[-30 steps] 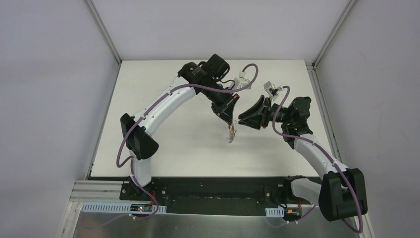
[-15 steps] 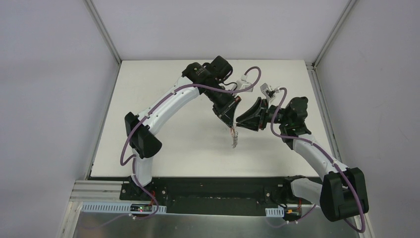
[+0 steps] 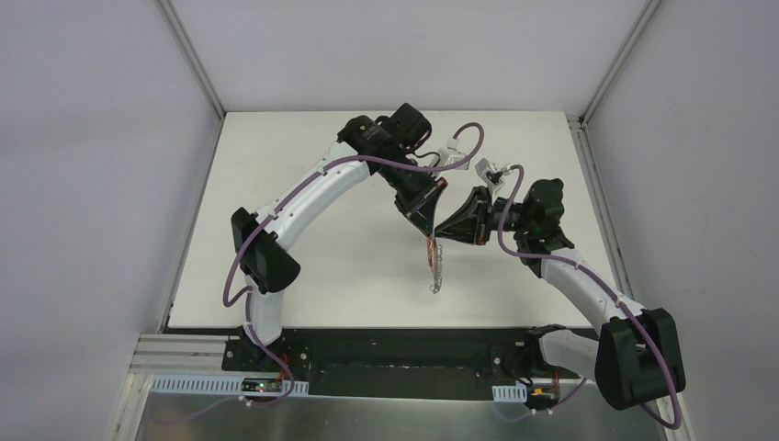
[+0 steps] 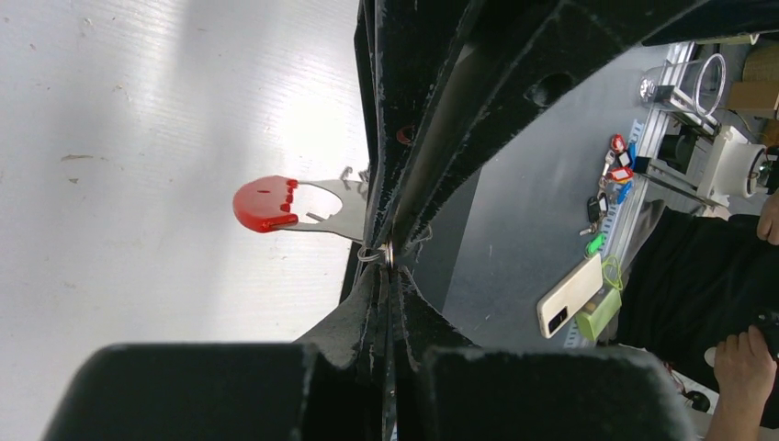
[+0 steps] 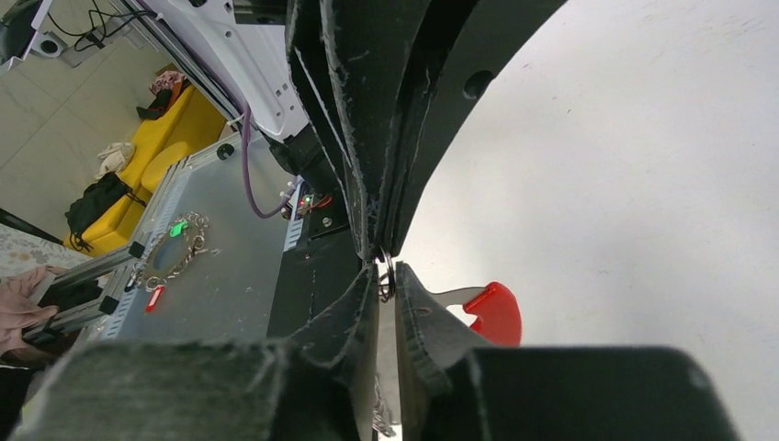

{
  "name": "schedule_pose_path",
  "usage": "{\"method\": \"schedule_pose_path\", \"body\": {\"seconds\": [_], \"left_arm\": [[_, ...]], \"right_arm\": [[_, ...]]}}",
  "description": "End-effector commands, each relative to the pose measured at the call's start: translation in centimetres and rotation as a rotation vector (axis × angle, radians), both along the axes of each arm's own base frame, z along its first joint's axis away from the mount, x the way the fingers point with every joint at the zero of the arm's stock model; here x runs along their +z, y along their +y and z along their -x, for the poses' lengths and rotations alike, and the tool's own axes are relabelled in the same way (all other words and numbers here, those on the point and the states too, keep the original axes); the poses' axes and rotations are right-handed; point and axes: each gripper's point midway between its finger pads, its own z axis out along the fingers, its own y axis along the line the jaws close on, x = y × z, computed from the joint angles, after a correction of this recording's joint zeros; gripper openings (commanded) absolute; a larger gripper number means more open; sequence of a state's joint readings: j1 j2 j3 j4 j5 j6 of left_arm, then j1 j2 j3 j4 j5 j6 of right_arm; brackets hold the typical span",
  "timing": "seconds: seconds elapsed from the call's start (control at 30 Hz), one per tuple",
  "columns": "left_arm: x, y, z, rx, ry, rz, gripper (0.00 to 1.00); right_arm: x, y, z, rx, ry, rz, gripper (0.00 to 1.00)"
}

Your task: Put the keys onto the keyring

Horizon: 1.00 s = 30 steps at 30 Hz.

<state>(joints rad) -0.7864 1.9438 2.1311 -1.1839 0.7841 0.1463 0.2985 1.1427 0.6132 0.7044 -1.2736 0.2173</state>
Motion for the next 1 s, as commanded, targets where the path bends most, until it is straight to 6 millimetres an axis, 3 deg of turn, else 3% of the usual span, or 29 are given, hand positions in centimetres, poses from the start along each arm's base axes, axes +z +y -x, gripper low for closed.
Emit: {"method": "schedule_pose_path", "body": {"seconds": [0.0,0.07,0.2,0.47,0.6,0.97], "left_arm": [[1.3,-0.6,0.5,-0.022,0.000,0.050,0.00],[1.1,-0.6,0.4,-0.026,-0.004,0.049,0.00],[0.8,-0.3,0.4,-0.057,-0.042,0.059,0.00],[1.7,0.3,-0.8,-0.069,-0.193,0.218,0.37],[2.1,0.4,-1.6,-0.048,-0.234,0.313,0.45],[0.5,0.3,-0.2,-0.104,-0.169,0.407,0.47]], "right_arm": [[1.4,0.2,0.1,0.038,-0.081,-0.011,0.08],[1.5,0.2,0.1,0.037,-0.085,-0.012,0.00],[1.8,0.2,0.0,0.030,-0.089,-0.015,0.00],[2.7,-0.3,-0.1,0.008,-0.098,-0.041,0.00],[2.9,-0.4,-0.1,0.000,-0.095,-0.052,0.00],[2.9,-0.6,-0.5,-0.019,-0.095,-0.054,0.00]]}}
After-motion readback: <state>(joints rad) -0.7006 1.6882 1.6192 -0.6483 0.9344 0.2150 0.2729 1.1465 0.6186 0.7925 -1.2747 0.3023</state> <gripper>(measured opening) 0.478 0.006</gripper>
